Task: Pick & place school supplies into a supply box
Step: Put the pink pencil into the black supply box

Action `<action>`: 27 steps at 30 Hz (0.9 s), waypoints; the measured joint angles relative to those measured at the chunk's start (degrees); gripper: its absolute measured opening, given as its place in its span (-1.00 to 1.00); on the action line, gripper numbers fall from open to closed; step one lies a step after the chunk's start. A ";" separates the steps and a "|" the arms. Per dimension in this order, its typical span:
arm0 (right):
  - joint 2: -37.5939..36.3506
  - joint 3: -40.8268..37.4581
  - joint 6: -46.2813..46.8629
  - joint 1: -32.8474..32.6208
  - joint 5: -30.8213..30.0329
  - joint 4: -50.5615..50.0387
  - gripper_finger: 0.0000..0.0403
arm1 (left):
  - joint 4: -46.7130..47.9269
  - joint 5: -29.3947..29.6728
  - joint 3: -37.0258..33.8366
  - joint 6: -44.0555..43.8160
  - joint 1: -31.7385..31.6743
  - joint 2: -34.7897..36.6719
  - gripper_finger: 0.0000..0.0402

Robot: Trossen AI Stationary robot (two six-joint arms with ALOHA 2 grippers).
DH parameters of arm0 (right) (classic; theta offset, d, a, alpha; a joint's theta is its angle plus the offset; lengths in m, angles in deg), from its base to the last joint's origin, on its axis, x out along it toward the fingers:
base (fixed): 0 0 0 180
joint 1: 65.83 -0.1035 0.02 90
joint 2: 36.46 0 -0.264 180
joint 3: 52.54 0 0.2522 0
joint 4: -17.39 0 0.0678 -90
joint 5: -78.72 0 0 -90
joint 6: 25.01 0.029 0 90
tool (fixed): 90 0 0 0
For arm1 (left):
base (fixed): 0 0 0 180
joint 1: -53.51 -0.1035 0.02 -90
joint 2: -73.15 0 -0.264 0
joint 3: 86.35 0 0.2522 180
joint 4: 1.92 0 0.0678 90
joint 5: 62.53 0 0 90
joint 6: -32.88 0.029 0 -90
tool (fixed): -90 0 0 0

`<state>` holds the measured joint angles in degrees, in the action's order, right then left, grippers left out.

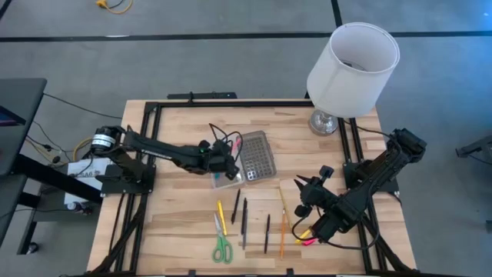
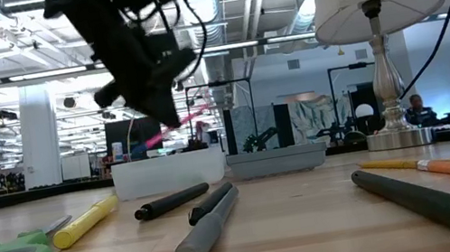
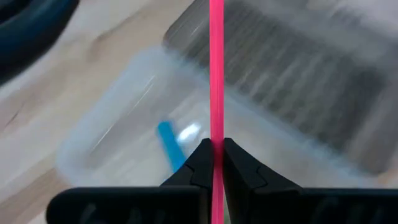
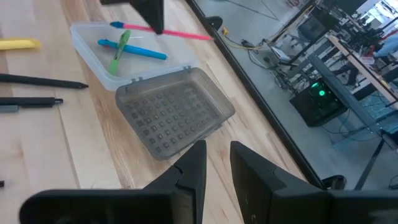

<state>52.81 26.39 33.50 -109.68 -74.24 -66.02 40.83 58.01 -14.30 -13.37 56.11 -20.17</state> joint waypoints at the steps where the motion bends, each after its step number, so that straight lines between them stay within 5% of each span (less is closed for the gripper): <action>1: 0.00 0.02 0.00 0.00 -0.02 -0.01 -0.66 | 0.15 -0.21 -0.70 -0.45 -0.24 -0.15 -0.97; 17: 0.04 0.02 -0.43 0.17 -0.29 0.26 -0.66 | -2.48 -5.79 -5.32 -4.22 -0.99 -1.51 -0.79; 27: 0.04 0.02 -0.44 0.17 -0.20 0.48 -0.66 | 13.55 -3.01 -5.34 -9.11 -1.10 -1.49 -0.76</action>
<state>52.86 26.41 33.06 -109.51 -74.43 -65.54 54.38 54.99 -19.64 -22.49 55.01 -21.66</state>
